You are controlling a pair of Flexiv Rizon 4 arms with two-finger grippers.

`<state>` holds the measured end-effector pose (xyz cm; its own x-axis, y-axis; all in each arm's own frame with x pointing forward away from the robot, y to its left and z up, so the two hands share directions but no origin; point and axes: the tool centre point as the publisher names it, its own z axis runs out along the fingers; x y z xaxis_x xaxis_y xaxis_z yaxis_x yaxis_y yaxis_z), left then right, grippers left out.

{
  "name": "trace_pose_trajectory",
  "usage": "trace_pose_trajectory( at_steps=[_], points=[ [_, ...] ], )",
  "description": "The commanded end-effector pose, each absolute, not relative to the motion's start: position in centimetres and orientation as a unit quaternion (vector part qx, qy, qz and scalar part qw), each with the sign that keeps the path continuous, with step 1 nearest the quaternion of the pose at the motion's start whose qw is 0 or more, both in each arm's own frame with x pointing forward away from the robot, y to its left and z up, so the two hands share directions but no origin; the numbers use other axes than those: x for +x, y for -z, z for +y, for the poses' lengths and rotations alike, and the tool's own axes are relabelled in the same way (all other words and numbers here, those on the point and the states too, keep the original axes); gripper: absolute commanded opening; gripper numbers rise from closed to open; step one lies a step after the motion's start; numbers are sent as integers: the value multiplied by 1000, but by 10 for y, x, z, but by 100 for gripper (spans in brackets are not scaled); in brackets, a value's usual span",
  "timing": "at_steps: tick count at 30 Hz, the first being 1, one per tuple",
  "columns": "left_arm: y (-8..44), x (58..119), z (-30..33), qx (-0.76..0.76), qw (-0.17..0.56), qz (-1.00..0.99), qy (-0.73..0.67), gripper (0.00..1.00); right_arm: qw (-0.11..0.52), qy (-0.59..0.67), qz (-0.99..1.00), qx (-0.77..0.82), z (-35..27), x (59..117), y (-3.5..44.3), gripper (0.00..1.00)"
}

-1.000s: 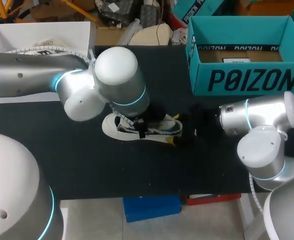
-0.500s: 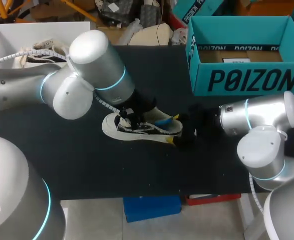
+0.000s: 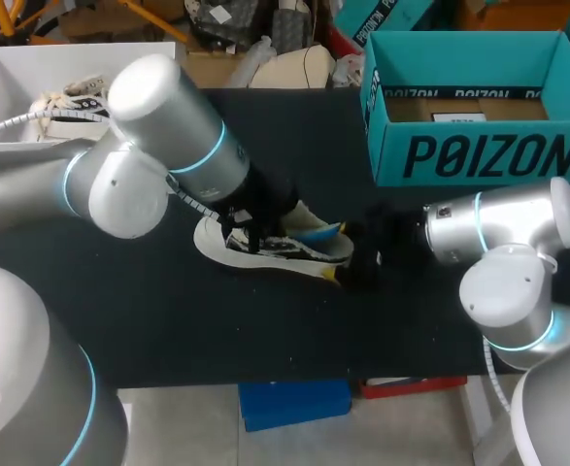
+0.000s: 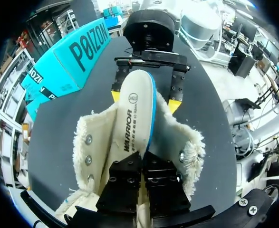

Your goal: Take the shoe out of the shoebox, open the shoe tongue, remove and reinsert the insole, then place the shoe into the shoebox

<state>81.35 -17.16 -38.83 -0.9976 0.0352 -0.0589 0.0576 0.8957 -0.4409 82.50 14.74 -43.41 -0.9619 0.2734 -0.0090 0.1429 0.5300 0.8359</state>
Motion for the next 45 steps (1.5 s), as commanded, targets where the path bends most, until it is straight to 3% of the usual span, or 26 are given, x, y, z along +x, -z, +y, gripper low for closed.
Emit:
trace_pose_trajectory(
  at_steps=[1, 19, 20, 21, 24, 25, 26, 28, 36, 41, 45],
  points=[
    [399, 817, -176, 26, 13, 973, 227, 0, 70, -470, 872, 121, 144, 827, 437, 0],
    [397, 818, -192, 41, 19, 967, 252, 2, 70, -470, 872, 121, 144, 827, 437, 0],
    [399, 816, -192, 46, 22, 966, 252, 6, 70, -470, 872, 121, 144, 827, 437, 0],
    [399, 814, -191, 56, 23, 965, 257, 27, 70, -470, 872, 121, 144, 827, 437, 0],
    [403, 809, -190, 69, 54, 966, 244, 47, 70, -470, 872, 121, 144, 827, 437, 0],
    [405, 808, -190, 69, 64, 966, 241, 71, 70, -470, 872, 121, 144, 827, 437, 0],
    [406, 807, -190, 69, 72, 966, 238, 87, 70, -470, 872, 121, 144, 827, 437, 0],
    [408, 805, -190, 67, 92, 966, 231, 96, 70, -470, 872, 121, 144, 827, 437, 0],
    [418, 810, -193, 54, 168, 965, 195, 99, 70, -470, 872, 121, 144, 827, 437, 0],
    [425, 823, -196, 23, 198, 960, 197, 90, 70, -470, 872, 121, 144, 827, 437, 0],
    [433, 831, -200, -6, 211, 956, 205, 91, 70, -470, 872, 121, 144, 827, 437, 0]
  ],
)
